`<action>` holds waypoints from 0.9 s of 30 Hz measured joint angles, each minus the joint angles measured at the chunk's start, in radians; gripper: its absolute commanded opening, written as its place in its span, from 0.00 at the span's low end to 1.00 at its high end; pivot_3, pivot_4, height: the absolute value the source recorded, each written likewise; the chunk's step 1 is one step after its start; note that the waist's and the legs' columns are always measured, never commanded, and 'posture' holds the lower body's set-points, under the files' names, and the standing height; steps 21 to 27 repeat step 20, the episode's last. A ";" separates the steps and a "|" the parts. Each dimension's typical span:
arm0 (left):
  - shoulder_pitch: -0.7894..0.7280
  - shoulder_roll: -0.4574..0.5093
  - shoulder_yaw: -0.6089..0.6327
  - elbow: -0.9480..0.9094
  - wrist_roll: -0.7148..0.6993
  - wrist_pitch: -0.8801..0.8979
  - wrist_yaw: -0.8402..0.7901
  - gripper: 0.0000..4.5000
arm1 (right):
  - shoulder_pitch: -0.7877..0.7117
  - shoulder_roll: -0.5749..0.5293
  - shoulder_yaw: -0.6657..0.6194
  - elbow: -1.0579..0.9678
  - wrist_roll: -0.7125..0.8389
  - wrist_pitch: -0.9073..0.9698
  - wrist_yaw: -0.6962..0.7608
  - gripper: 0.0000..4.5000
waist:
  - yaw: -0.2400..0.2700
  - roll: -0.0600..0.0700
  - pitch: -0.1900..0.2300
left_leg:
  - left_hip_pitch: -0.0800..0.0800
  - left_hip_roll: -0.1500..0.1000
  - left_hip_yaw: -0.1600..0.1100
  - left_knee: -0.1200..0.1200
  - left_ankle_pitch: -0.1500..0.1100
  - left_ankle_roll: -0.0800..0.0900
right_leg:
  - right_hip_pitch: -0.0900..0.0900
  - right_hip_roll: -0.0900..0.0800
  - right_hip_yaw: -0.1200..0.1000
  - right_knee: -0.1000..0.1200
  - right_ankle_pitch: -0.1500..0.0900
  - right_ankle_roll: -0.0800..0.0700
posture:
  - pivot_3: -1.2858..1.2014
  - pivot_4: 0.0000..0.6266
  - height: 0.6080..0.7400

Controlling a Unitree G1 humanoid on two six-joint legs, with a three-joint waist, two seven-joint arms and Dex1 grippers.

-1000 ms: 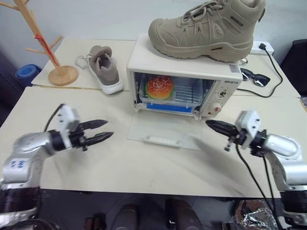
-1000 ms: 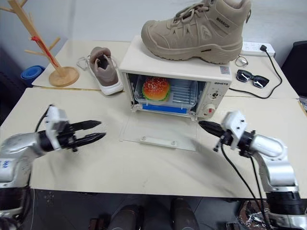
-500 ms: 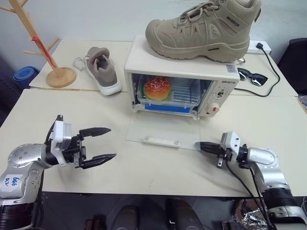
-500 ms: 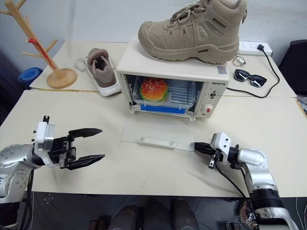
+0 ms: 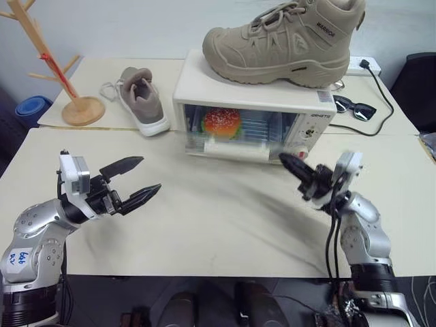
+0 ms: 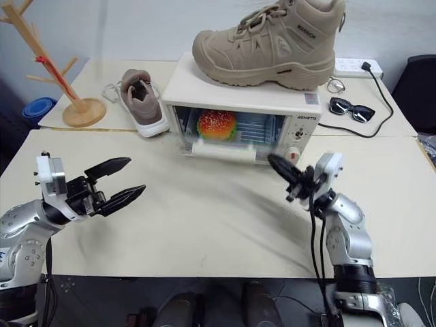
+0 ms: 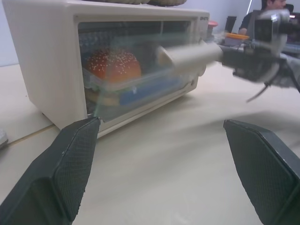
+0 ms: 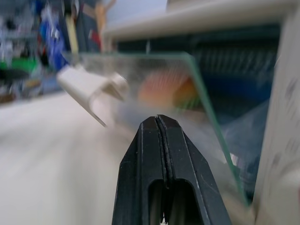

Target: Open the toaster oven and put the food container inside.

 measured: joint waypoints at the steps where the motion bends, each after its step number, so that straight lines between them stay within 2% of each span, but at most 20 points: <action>1: 0.000 0.002 -0.001 0.006 0.006 -0.007 0.000 1.00 | -0.016 -0.003 -0.008 -0.007 0.011 0.015 -0.008 0.04 | 0.000 0.000 0.000 | 0.000 0.000 0.000 0.000 0.000 0.000 | 0.000 0.000 0.000 0.000 0.000 0.000 | 0.52 0.24 1.00; 3: 0.004 0.016 -0.008 0.028 0.041 -0.032 -0.003 1.00 | -0.028 -0.034 -0.018 -0.019 0.027 0.048 0.003 0.14 | 0.000 0.000 0.000 | -0.001 0.000 0.000 -0.001 0.000 0.000 | 0.000 0.000 0.000 -0.001 0.000 0.000 | 0.52 0.24 1.00; 5: 0.031 0.037 -0.010 0.039 0.077 -0.056 -0.014 1.00 | -0.021 -0.089 -0.018 -0.032 0.026 0.066 0.049 0.29 | 0.001 0.000 0.000 | -0.002 0.000 0.000 -0.001 -0.001 0.002 | -0.001 0.000 0.000 -0.002 0.000 0.000 | 0.52 0.24 1.00; 10: 0.121 0.058 0.002 0.063 0.152 -0.121 -0.019 1.00 | 0.075 -0.218 -0.009 -0.060 -0.016 0.048 0.227 0.68 | 0.001 0.000 0.000 | -0.003 0.000 0.001 -0.001 -0.002 0.004 | -0.001 -0.001 0.000 -0.004 0.000 0.000 | 0.52 0.24 1.00; 11: 0.146 0.068 0.008 0.064 0.167 -0.134 -0.015 1.00 | 0.113 -0.266 0.014 -0.064 -0.041 0.024 0.300 0.77 | 0.001 0.000 0.000 | -0.003 0.000 0.001 -0.001 -0.002 0.004 | -0.001 -0.001 0.000 -0.004 0.000 0.000 | 0.52 0.24 1.00; 14: 0.206 0.087 0.039 0.065 0.182 -0.160 -0.021 1.00 | 0.182 -0.323 0.029 -0.062 -0.081 -0.016 0.401 0.97 | 0.001 0.000 0.000 | -0.002 0.000 0.001 -0.001 -0.002 0.004 | 0.000 -0.001 0.000 -0.003 0.000 0.000 | 0.52 0.24 1.00; 19: 0.323 0.069 0.061 0.085 0.201 -0.241 -0.049 1.00 | 0.243 -0.311 0.028 0.006 -0.131 -0.108 0.432 0.99 | -0.002 0.000 0.000 | 0.002 0.000 0.002 -0.004 -0.002 0.003 | 0.001 -0.002 0.001 -0.003 0.000 -0.001 | 0.52 0.24 1.00; 27: 0.325 0.062 0.061 0.096 0.206 -0.252 -0.045 1.00 | 0.247 -0.301 0.028 0.015 -0.141 -0.122 0.429 0.99 | -0.001 0.000 0.000 | 0.002 0.000 0.001 -0.004 -0.002 0.003 | 0.001 -0.002 0.001 -0.003 0.000 -0.001 | 0.52 0.24 1.00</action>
